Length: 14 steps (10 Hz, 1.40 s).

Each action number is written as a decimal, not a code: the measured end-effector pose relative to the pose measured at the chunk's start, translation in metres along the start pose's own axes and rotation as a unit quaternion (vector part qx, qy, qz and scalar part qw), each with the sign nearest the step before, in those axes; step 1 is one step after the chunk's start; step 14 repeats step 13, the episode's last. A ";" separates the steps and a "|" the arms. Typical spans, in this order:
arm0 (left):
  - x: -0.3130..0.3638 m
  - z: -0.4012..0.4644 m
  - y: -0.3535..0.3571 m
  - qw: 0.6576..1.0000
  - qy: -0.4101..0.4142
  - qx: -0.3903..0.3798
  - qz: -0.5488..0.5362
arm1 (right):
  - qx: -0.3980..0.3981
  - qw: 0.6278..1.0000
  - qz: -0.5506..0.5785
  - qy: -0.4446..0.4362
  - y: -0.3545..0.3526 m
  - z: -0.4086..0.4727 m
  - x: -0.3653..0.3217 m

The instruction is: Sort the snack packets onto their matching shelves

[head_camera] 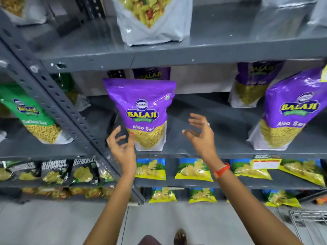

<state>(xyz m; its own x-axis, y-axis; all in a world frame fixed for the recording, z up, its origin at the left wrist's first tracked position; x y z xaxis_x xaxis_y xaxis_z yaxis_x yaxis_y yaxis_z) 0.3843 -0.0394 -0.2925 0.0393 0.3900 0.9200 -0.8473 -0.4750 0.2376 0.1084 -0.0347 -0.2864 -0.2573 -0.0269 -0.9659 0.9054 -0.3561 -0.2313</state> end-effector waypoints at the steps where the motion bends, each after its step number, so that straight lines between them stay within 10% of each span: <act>1: 0.035 -0.027 0.016 0.999 0.047 -0.005 -0.010 | 0.106 0.992 0.021 -0.069 -0.053 -0.007 -0.045; 4: 0.202 -0.073 0.204 0.964 0.182 -0.138 -0.139 | 0.340 0.908 -0.094 -0.224 -0.229 0.014 -0.161; 5: 0.237 -0.076 0.296 0.949 0.127 -0.233 -0.168 | 0.393 0.883 -0.140 -0.216 -0.296 0.037 -0.172; 7: 0.237 -0.103 0.453 0.877 -0.176 -0.434 -0.109 | 0.188 0.971 -0.094 -0.111 -0.366 0.101 -0.182; 11: 0.272 -0.149 0.484 0.874 -0.115 -0.467 -0.068 | 0.156 0.969 -0.083 -0.171 -0.412 0.078 -0.214; 14: 0.274 -0.154 0.468 0.895 -0.077 -0.438 -0.038 | 0.303 0.911 -0.002 -0.279 -0.451 0.025 -0.234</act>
Point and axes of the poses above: each hand's wrist, its own z-axis towards the middle knuckle, its own y-axis out of the palm, x = y × z, the point moved 8 cm from there along z, towards the middle knuckle, and after that the axes turned 9 degrees about -z, right-handed, at the moved point
